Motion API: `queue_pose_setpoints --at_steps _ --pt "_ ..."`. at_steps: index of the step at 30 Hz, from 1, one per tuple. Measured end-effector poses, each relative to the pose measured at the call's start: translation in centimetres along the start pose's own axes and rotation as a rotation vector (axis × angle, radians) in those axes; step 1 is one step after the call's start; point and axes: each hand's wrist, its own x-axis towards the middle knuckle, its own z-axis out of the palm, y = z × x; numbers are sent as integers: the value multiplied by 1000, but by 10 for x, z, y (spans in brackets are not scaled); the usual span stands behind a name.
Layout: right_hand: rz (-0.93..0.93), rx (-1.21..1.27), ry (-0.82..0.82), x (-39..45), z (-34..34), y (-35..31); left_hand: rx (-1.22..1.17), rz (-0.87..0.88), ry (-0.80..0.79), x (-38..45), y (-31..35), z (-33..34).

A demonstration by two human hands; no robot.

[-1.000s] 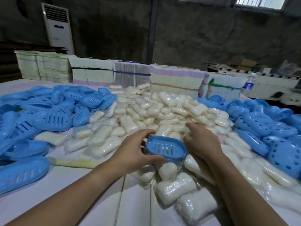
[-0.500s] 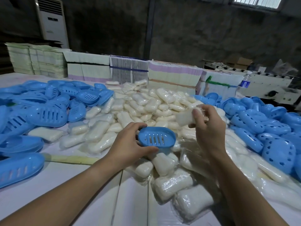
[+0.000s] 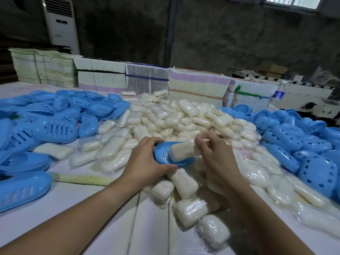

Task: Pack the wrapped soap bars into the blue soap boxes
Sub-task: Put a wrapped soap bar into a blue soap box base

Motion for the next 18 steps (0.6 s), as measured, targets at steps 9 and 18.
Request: queue_pose_setpoints --at_steps 9,18 --pt "-92 -273 -122 -9 15 1 -24 16 12 0 -2 1" --pt "-43 -69 -379 0 -10 5 -76 -31 -18 2 -4 -1"
